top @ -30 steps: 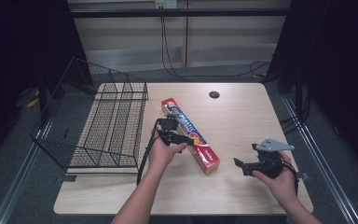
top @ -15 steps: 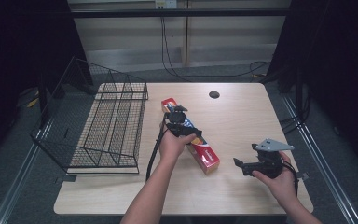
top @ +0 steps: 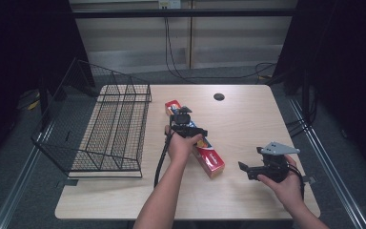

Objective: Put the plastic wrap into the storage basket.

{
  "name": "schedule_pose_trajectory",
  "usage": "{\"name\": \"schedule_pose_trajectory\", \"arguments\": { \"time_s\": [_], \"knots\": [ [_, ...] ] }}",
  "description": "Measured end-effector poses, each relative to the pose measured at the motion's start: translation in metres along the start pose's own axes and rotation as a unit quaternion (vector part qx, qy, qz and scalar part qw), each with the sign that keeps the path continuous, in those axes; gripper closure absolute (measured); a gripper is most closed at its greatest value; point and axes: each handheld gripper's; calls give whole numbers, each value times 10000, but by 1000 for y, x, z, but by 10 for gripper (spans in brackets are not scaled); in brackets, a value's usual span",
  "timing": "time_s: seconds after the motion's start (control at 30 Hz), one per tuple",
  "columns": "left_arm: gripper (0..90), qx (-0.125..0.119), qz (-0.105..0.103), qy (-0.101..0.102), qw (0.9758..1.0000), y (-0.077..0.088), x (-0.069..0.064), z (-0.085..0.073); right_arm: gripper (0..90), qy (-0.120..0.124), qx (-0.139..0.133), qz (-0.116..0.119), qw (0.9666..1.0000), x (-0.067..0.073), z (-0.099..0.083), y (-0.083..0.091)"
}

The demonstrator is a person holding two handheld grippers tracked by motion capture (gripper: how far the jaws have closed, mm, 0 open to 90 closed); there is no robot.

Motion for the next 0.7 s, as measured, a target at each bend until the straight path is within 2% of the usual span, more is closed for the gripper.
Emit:
{"name": "schedule_pose_trajectory", "arguments": {
  "time_s": [0.2, 0.3, 0.43, 0.53, 0.6, 0.67, 0.7],
  "knots": [
    [2, -63, -158, 265, 9995, -7, 0, -1, 74, 38, 4, 8, 10000, 0, 0, -1],
    [4, -31, -135, 196, 9997, -10, -4, -1, 74, 26, -5, 5, 10000, 1, 0, -1],
    [8, 69, -107, 213, 9997, -14, -8, -2, 75, -2, -7, -2, 10000, 0, 0, -1],
    [36, 124, -134, 385, 9991, -14, -8, -2, 75, -11, -24, 1, 10000, -1, 0, 1],
    [54, 153, -141, 419, 9989, -13, -7, -1, 75, -14, -31, -13, 10000, -1, 0, 1],
    [80, 254, -191, 584, 9978, -12, -6, 0, 76, -34, -14, -4, 10000, -1, 0, 0],
    [94, 306, -191, 606, 9975, -11, -5, 0, 77, 13, -25, -3, 10000, -1, 0, 0]
  ]
}}
Point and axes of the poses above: each handheld gripper's, and its own axes: y roughly backward along the jaws, z roughly out of its top, x roughly to its left, and after that the axes turned 6 degrees about z, right-handed
